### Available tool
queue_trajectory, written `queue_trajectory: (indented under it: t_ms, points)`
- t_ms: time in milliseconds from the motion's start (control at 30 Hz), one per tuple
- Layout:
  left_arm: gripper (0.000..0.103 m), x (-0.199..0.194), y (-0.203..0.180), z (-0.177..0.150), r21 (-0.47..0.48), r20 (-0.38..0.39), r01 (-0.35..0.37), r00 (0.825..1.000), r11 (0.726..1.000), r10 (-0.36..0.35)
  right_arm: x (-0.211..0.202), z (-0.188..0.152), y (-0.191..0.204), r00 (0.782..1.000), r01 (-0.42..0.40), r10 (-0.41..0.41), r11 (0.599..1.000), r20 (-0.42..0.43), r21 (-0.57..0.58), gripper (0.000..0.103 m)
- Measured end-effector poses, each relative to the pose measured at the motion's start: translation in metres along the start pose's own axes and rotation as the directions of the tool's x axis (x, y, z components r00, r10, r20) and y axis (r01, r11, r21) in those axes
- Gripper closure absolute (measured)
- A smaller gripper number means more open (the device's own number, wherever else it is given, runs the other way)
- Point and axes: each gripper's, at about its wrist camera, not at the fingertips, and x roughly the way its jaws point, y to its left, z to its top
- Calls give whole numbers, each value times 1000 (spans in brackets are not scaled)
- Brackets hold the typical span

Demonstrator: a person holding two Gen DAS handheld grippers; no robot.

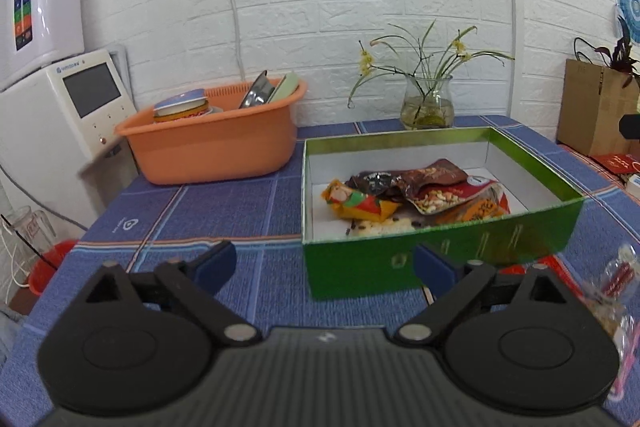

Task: Organize snacks
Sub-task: 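Grasp the jerky pouch with the left tool while the right tool grasps the pink-labelled cracker bag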

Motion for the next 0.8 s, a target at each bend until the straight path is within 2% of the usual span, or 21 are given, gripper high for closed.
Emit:
queue_trajectory:
  t_ms: [100,200,400,500,633,800]
  points:
    - [9,-11,5,-21,-33,-14,32,999,999,-32,-16,-13,-22,995,-48,57,993,-77,112,0]
    - [9,-15,7,-34,-36,-24,62,998,997,-63,-23,-32,-40,981,-90,122,975,-152,204,0]
    - [9,-9,7,-48,-26,-68,77,995,997,-79,-30,-63,-50,971,-68,126,961,-205,267,0]
    - [9,-5,5,-51,-26,-85,87,992,996,-89,-31,-76,-33,962,-131,178,967,-208,220,0]
    - [9,-5,-2,-54,8,-77,110,991,994,-109,-26,-90,5,948,-215,215,976,-233,28,0]
    - [9,4,-17,-60,79,-107,161,983,984,-152,-13,-100,36,944,-218,170,964,-283,-151,0]
